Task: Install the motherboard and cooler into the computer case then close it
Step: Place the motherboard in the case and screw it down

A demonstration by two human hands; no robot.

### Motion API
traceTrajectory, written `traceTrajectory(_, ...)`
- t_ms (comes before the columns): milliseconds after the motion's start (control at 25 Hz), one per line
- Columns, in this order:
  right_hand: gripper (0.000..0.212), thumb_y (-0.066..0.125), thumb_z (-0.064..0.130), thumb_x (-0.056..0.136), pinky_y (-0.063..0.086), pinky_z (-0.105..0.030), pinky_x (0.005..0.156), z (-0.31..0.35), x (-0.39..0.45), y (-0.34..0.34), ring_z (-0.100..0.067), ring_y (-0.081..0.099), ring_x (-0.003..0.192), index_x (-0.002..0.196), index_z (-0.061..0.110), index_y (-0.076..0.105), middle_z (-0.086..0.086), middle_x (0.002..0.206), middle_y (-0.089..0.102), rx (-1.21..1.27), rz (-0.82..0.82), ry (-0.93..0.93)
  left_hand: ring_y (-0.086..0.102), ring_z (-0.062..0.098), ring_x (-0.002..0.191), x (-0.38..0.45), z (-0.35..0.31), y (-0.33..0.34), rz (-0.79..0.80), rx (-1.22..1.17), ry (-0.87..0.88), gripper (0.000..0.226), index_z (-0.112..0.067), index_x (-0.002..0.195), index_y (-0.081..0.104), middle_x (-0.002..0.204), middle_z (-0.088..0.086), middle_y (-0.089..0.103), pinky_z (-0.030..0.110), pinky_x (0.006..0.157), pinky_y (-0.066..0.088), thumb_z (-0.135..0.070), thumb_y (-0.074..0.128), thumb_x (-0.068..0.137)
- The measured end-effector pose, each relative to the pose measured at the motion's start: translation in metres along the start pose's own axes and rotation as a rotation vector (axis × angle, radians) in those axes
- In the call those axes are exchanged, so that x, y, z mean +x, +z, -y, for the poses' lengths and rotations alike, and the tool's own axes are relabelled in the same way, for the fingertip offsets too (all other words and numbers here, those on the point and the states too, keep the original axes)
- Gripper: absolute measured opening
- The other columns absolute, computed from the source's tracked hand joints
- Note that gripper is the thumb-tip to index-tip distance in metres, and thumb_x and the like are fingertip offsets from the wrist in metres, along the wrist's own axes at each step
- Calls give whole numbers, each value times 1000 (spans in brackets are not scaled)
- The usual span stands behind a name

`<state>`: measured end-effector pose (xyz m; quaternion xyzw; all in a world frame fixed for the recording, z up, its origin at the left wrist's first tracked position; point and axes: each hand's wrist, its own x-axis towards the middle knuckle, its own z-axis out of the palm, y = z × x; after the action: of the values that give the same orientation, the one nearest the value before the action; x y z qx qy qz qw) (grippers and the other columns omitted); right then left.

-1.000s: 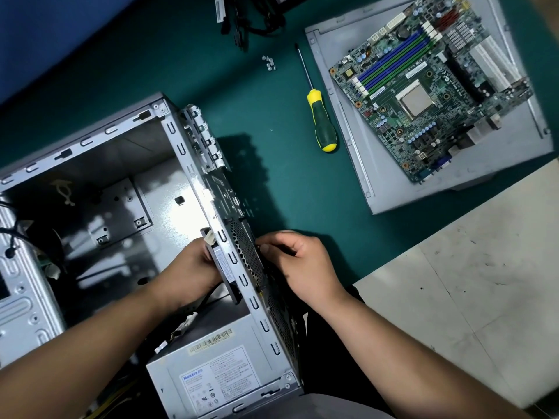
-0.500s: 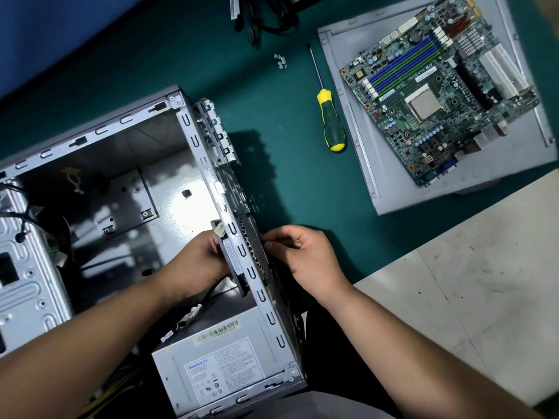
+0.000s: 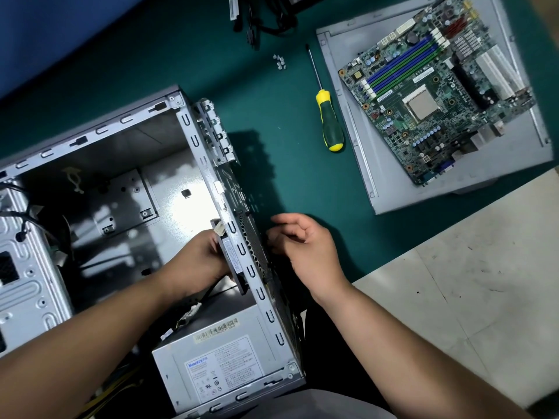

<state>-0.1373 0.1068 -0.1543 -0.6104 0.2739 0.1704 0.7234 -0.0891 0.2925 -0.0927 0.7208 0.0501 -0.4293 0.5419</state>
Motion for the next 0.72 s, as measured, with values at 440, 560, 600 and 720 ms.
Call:
traceTrajectory(440, 31, 78, 3, 86, 53, -18, 76, 6, -4, -2, -9, 73, 86, 109, 21, 69, 0, 94, 78, 32, 83, 35, 72, 15, 75, 0, -2, 1, -20, 32, -3, 25, 3, 91, 73, 89, 17, 75, 23, 69, 59, 24, 59, 87)
traceTrajectory(560, 31, 79, 4, 86, 53, -21, 79, 5, -6, 1, -11, 72, 87, 109, 22, 69, -2, 95, 78, 44, 78, 36, 71, 29, 80, 0, -1, 2, -41, 14, -24, 21, 8, 94, 72, 88, 24, 74, 36, 73, 59, 23, 59, 87)
traceTrajectory(600, 31, 78, 3, 86, 53, -21, 80, 4, -6, 2, -11, 72, 87, 109, 21, 69, -2, 94, 78, 48, 75, 36, 71, 34, 81, -1, -1, 2, -44, 7, -28, 19, 10, 94, 71, 89, 26, 74, 40, 74, 59, 23, 59, 87)
traceTrajectory(720, 29, 78, 2, 86, 52, -18, 78, 5, -6, 3, -9, 71, 86, 107, 21, 70, 0, 92, 77, 50, 71, 27, 68, 47, 87, -2, -1, 3, -40, -1, -38, 17, 13, 97, 70, 92, 31, 72, 49, 76, 57, 22, 59, 88)
